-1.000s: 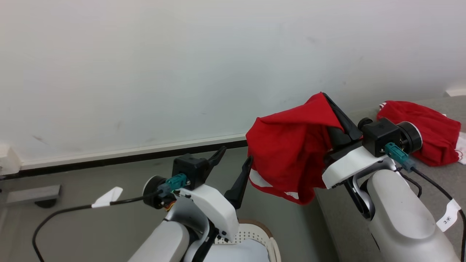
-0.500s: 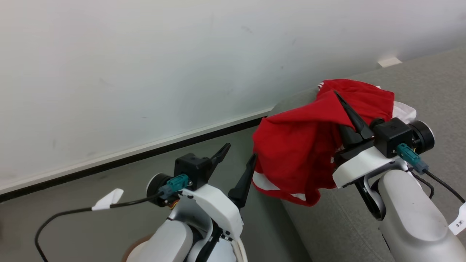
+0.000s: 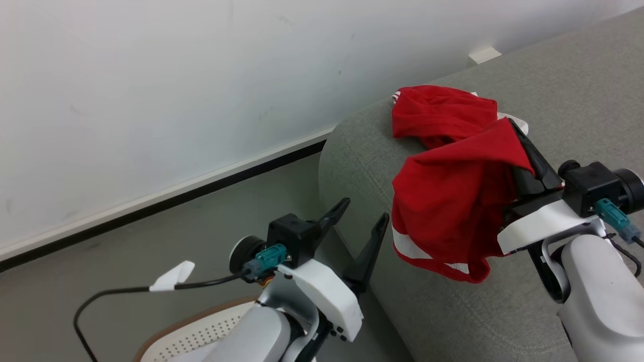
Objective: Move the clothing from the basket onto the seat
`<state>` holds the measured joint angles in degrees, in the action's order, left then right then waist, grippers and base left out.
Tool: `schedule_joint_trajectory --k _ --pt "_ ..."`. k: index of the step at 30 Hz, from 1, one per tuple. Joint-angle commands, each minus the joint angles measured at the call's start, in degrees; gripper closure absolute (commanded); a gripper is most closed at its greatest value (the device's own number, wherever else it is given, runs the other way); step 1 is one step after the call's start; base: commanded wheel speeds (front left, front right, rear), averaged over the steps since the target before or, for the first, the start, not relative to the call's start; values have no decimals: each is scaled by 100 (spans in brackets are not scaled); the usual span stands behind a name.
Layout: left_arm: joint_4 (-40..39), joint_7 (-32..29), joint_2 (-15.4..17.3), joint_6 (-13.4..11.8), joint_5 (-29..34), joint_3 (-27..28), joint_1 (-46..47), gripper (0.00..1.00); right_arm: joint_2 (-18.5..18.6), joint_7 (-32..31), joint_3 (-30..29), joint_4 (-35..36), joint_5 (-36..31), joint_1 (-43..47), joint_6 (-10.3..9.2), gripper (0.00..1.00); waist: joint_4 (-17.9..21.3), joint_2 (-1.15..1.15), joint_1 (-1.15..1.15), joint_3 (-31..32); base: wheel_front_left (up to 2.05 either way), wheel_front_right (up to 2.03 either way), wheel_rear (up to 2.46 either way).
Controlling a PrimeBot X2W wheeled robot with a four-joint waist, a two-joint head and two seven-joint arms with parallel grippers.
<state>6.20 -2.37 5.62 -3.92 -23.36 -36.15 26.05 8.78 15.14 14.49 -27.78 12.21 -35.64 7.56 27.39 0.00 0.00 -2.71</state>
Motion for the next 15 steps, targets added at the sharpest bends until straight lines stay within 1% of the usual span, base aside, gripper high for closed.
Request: schedule_joint_trajectory --k 1,5,10,15 --pt "-38 55 -20 35 -68 -24 84 0 72 -1 -33 -1 32 54 -15 100 -55 0 0 -102 0 0 0" --pt "-134 -1 -39 80 25 -157 217 0 287 -1 -274 47 109 -212 -15 100 -236 0 0 -523 0 0 0" --pt "-298 -110 49 251 206 -280 621 0 537 -1 -902 42 107 -714 -15 100 -583 0 0 -1337 0 0 0" --pt "-477 -195 96 422 322 -304 1093 0 929 -1 -1616 -116 10 -1504 -15 100 -925 0 0 -2141 0 0 0"
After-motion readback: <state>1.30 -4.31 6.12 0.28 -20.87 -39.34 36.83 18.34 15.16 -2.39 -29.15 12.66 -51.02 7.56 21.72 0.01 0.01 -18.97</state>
